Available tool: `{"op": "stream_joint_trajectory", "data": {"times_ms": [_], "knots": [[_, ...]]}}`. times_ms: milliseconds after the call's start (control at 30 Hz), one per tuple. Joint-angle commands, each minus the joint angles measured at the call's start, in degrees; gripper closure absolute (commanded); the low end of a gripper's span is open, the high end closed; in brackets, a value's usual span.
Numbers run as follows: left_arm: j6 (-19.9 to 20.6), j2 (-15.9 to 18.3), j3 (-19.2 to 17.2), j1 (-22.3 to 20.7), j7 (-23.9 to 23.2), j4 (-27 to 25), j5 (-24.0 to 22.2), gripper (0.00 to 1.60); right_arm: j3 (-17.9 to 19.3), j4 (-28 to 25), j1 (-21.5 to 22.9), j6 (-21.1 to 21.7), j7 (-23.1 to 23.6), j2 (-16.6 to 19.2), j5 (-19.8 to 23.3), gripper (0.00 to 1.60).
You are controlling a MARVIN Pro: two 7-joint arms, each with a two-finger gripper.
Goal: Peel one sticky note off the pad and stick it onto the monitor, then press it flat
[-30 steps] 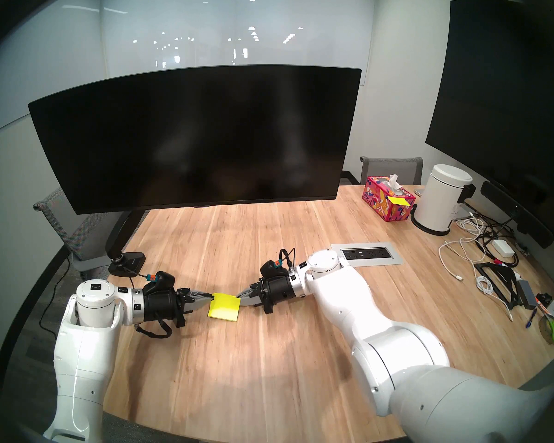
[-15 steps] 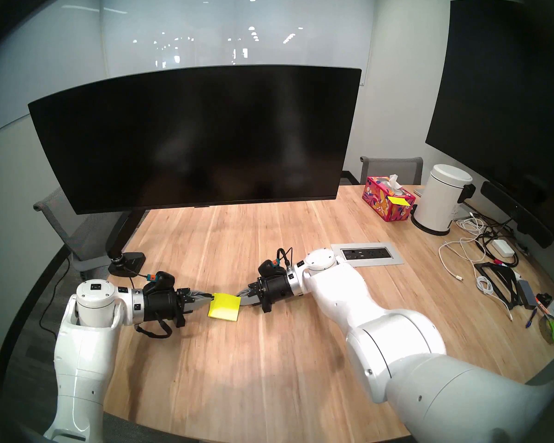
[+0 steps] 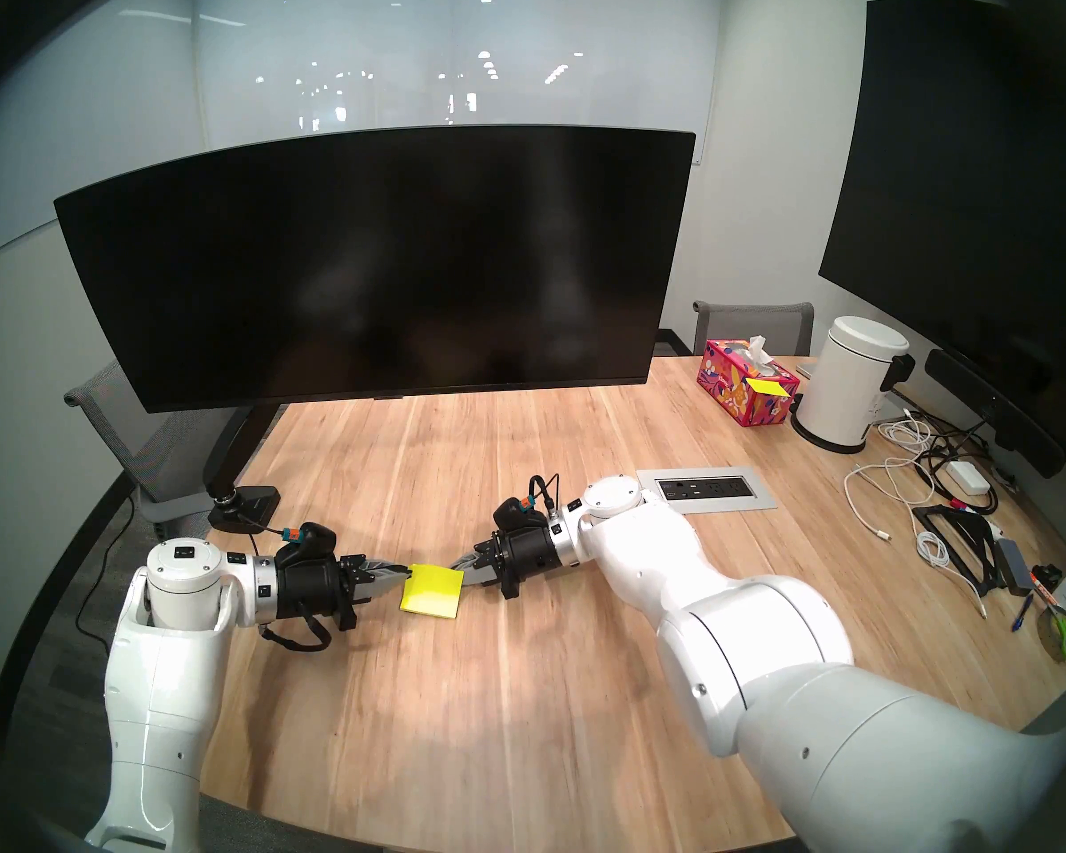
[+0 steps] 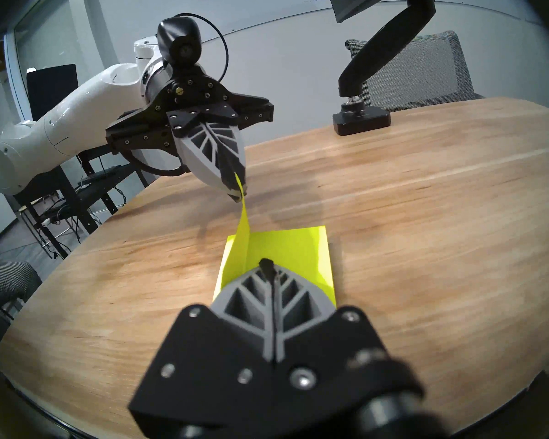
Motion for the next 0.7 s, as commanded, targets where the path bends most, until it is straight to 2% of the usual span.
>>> {"op": "stream_joint_trajectory", "data": {"times_ms": [0,667], "knots": [[-0.09,-0.17,0.07,-0.37,0.06,-0.77,-0.11,1.6,-0.15,0.94,2.74,-0.01,-0.05,-0.92,0.38,1.6],[-0.15,-0.51,-0.22,-0.46,-0.27,-0.78,0.34,1.6,-2.96,5.97,5.31,0.24,-0.05,-1.88,-1.33,1.6]]}}
